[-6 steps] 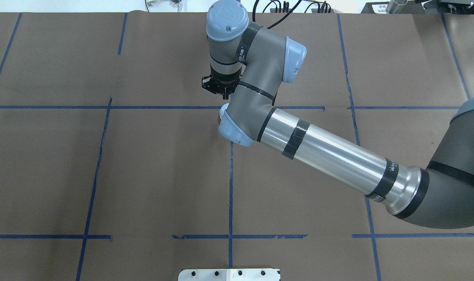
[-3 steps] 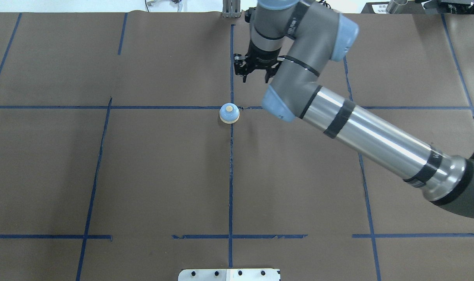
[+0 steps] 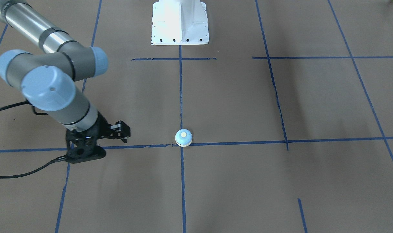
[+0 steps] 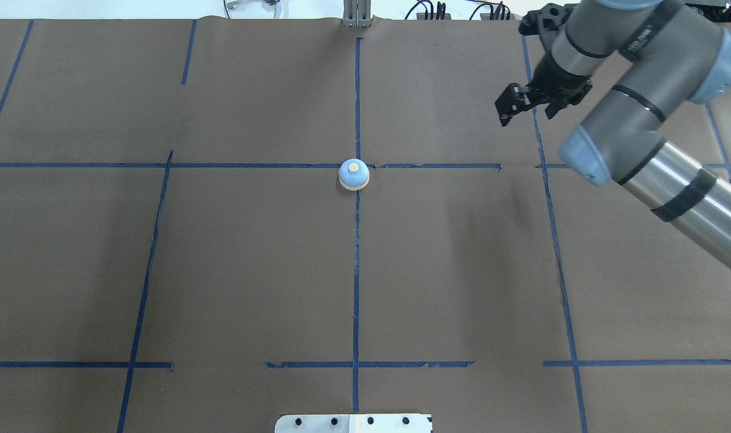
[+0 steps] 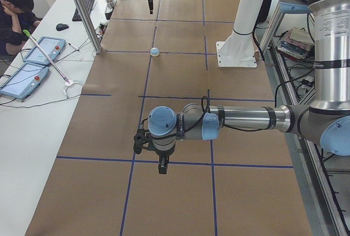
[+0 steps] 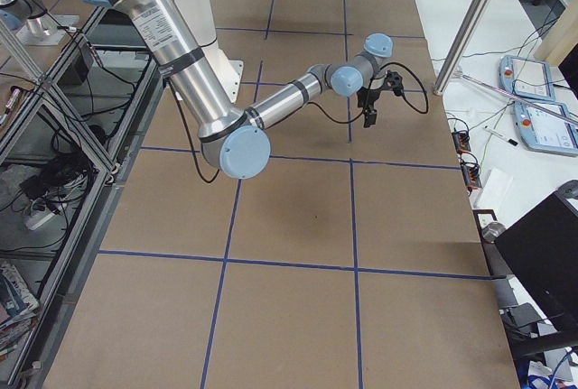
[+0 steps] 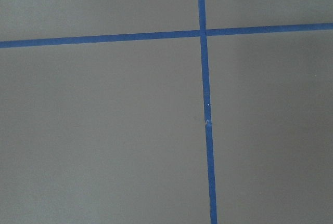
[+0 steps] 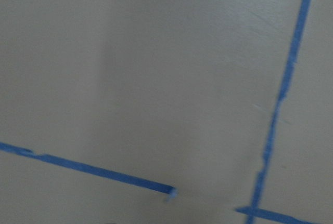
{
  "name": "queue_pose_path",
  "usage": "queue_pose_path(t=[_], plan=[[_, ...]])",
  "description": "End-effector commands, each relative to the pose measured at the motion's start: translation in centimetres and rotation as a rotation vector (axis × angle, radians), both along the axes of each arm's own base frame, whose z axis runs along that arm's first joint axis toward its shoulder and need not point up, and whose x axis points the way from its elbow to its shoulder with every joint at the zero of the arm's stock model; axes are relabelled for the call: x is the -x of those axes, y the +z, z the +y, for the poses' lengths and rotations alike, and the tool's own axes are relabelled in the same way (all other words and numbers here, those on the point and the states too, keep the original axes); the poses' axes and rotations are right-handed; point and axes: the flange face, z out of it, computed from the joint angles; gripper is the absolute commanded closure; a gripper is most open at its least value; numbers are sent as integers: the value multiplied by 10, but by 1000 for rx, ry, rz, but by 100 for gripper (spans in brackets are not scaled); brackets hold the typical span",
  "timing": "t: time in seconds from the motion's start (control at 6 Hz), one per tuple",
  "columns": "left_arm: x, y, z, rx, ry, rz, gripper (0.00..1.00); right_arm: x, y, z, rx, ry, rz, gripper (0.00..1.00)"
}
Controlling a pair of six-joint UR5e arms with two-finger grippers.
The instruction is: Place and press bell with both arms
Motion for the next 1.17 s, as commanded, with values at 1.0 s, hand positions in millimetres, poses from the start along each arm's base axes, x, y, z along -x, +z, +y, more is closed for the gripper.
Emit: queue_pose_path(t=[1.0], plan=[[1,28,40,20,-1,-75,0,-358,280,168,92,77,87,0]])
